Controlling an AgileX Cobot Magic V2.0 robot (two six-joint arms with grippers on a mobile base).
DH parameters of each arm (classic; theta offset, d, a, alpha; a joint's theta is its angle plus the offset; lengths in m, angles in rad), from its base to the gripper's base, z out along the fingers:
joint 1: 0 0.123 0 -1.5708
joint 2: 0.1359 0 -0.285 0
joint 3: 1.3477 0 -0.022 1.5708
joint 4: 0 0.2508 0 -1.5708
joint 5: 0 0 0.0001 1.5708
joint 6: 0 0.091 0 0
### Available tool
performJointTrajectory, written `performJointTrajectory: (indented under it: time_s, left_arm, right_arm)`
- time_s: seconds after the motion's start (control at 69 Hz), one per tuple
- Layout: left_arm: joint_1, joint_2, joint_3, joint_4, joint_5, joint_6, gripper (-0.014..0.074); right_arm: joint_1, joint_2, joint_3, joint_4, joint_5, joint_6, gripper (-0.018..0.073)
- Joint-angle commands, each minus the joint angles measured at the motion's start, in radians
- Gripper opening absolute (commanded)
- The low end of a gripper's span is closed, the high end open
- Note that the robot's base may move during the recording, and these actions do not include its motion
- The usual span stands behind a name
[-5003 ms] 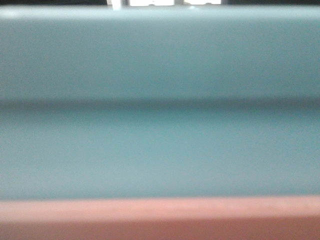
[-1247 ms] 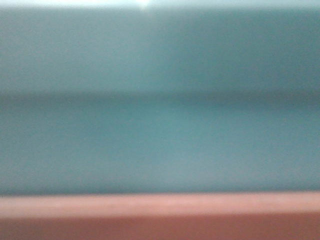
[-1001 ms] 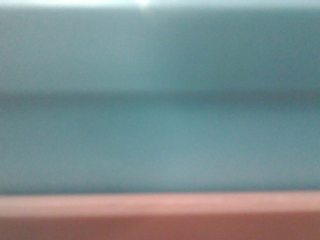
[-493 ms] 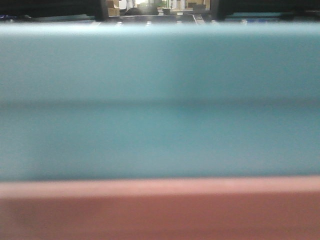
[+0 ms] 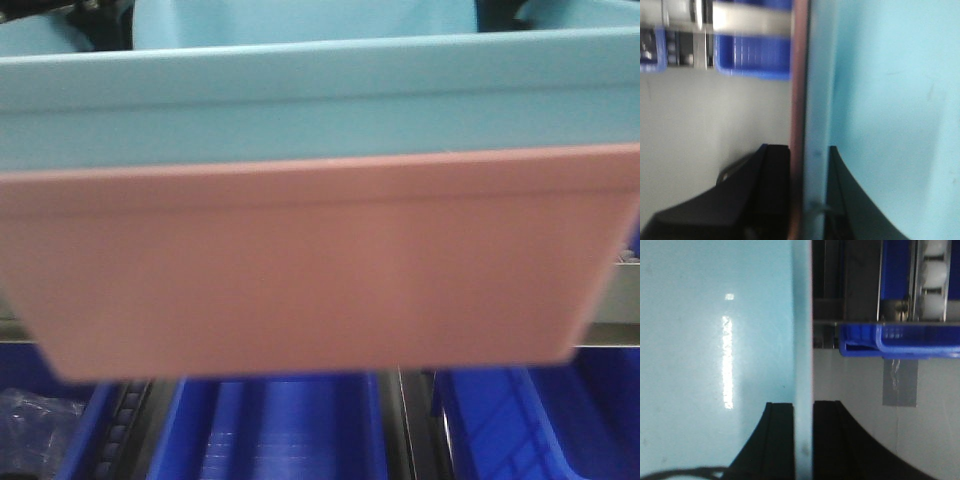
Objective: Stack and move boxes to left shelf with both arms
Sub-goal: 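Lower the stacked bins onto the roller shelf with both grippers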
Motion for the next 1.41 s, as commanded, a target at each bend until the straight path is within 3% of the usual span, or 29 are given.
performJointTrajectory:
  time_s: [0.0,0.261,0.58,0.754,1.204,1.305,1.392]
  left_arm:
    - [0.034,0.008,-0.115,0.013,-0.094,0.044,-0.0004]
    - [0.089,0.204,-0.350,0.013,-0.195,0.141,-0.0004]
    - [0.094,0.442,-0.610,0.031,-0.322,0.164,-0.0004]
    - [0.098,0.503,-0.644,0.047,-0.395,0.164,-0.0004]
    - [0.122,0.520,-0.644,0.040,-0.355,0.164,0.0002]
    - [0.122,0.520,-0.645,0.040,-0.355,0.164,0.0055]
    - [0.122,0.520,-0.661,0.040,-0.355,0.164,0.0215]
  right_arm:
    - [-0.052,0.029,-0.108,-0.066,-0.083,-0.073,0.0055]
    - [-0.141,0.212,-0.312,-0.066,-0.187,-0.117,0.0055]
    - [-0.217,0.382,-0.467,-0.068,-0.366,-0.181,0.0055]
    - [-0.218,0.405,-0.474,-0.068,-0.358,-0.181,0.0055]
    - [-0.217,0.406,-0.474,-0.068,-0.357,-0.180,0.0064]
    - [-0.217,0.406,-0.474,-0.067,-0.359,-0.180,0.0160]
    - [-0.217,0.406,-0.474,-0.067,-0.364,-0.180,0.0370]
